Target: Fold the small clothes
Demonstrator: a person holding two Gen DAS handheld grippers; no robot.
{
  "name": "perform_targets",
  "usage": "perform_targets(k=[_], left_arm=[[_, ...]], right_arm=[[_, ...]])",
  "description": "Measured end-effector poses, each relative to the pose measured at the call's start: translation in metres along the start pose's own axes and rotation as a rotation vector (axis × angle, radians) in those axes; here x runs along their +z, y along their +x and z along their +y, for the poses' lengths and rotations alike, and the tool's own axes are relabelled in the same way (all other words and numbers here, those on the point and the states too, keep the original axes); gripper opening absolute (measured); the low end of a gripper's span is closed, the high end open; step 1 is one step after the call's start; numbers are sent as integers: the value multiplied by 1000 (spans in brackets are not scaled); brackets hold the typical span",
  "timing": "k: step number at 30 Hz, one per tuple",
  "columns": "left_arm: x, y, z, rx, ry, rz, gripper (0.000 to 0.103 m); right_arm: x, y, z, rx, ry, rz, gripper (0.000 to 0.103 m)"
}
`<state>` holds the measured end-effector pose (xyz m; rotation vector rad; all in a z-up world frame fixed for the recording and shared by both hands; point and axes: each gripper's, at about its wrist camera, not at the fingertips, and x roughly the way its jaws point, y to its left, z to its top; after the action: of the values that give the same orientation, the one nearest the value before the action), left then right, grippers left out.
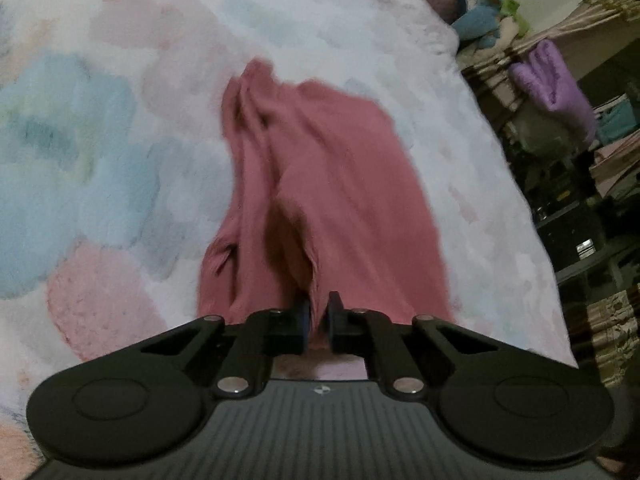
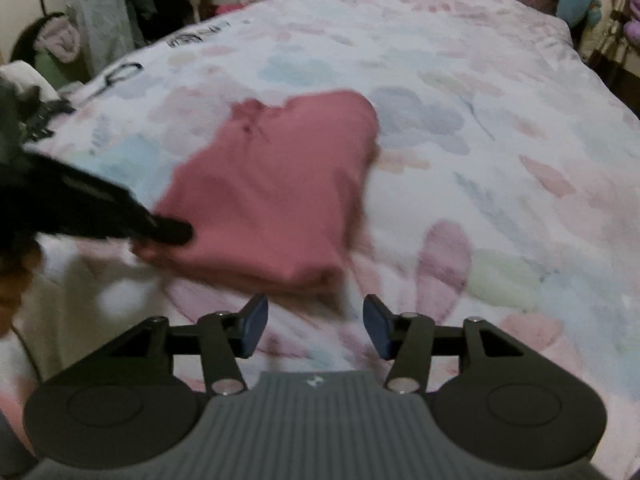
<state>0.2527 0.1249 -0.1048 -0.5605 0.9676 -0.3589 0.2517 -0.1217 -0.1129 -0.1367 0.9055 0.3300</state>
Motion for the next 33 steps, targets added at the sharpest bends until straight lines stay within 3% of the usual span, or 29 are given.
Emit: perform_targets(k=[7, 9, 11, 15, 22, 29, 33], left_arm=[[24, -56, -40, 38, 130, -118, 6], [21, -55, -33, 79, 138, -101, 6], [14, -40, -12, 122, 88, -43, 5], [-9, -3, 19, 182, 51, 43, 5], [-14, -4, 19, 197, 51, 41, 7], [-17, -15, 26, 213, 44, 68, 25], [-16, -24, 19, 240, 65, 84, 30]], right_arm=[[12, 19, 4, -7, -21, -7, 48], [17, 22, 7, -7, -22, -10, 38], [20, 25, 6, -3, -7, 1, 3], [12, 29, 0, 13, 16, 40, 2], [5, 33, 2, 18, -4, 71, 1], [1, 28, -1, 36, -9, 92, 0], [-5, 22, -8, 48, 14, 118, 0]])
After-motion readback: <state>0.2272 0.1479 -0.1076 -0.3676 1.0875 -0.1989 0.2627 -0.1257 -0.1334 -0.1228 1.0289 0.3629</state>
